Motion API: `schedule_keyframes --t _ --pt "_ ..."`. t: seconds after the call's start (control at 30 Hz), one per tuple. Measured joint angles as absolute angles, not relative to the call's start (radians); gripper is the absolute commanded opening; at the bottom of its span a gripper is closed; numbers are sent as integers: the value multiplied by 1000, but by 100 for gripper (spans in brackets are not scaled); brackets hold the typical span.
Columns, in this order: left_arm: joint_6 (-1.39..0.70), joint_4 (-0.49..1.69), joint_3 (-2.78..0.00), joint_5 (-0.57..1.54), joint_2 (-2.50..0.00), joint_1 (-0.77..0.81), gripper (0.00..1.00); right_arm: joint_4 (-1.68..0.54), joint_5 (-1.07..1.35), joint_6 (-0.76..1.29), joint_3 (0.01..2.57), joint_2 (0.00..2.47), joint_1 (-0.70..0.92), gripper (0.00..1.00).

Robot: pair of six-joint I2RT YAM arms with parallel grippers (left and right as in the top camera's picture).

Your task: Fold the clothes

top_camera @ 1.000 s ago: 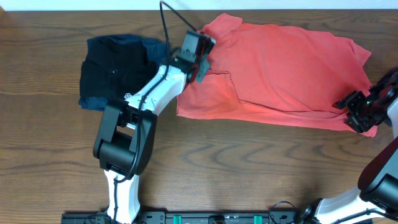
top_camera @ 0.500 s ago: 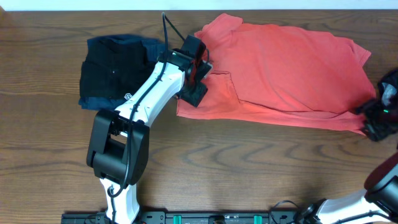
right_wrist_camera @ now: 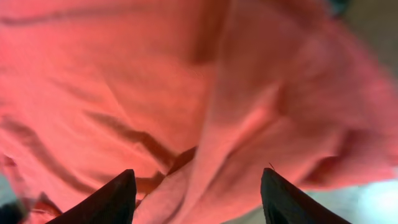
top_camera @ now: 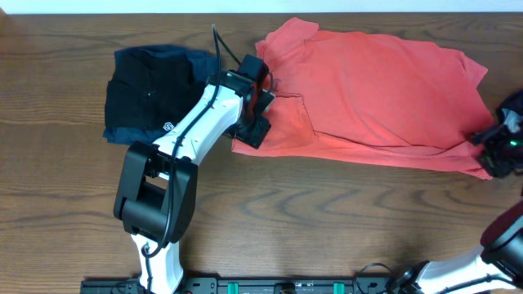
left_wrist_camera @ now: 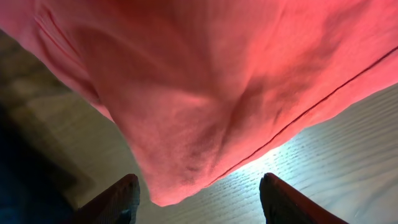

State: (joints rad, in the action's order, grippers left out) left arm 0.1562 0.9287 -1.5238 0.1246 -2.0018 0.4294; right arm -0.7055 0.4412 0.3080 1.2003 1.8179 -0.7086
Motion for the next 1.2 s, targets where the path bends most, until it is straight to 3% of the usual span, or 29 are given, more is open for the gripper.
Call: schedule_keyframes --t 0.07,0.2,0.37,0.43,0.57,0.6,0.67,0.7,0.77,1.2 --pt "154 919 -1512 125 -2002 429 64 -704 418 319 1200 1840 -670 60" --pt "153 904 -1500 125 -2002 429 64 -677 388 344 1196 1882 -623 47" --pt "153 897 -1498 125 -2003 429 64 -656 371 392 1193 1911 -617 5" --pt "153 897 -1498 125 -2003 429 64 -616 376 395 1192 1913 -618 1" --pt "153 897 -1498 125 -2003 429 64 -542 414 433 1192 1913 -626 1" --pt "153 897 -1498 125 -2003 429 64 -527 424 449 1192 1913 -632 8" --pt "153 897 -1498 125 -2003 429 64 -507 441 483 1192 1913 -642 45" --pt "153 896 -1498 125 -2003 429 64 -501 446 488 1192 1913 -650 53" --pt "153 896 -1498 125 -2003 429 64 -501 451 496 1192 1913 -659 58" --pt "153 897 -1498 125 -2003 429 65 -598 489 390 1192 1913 -805 49"
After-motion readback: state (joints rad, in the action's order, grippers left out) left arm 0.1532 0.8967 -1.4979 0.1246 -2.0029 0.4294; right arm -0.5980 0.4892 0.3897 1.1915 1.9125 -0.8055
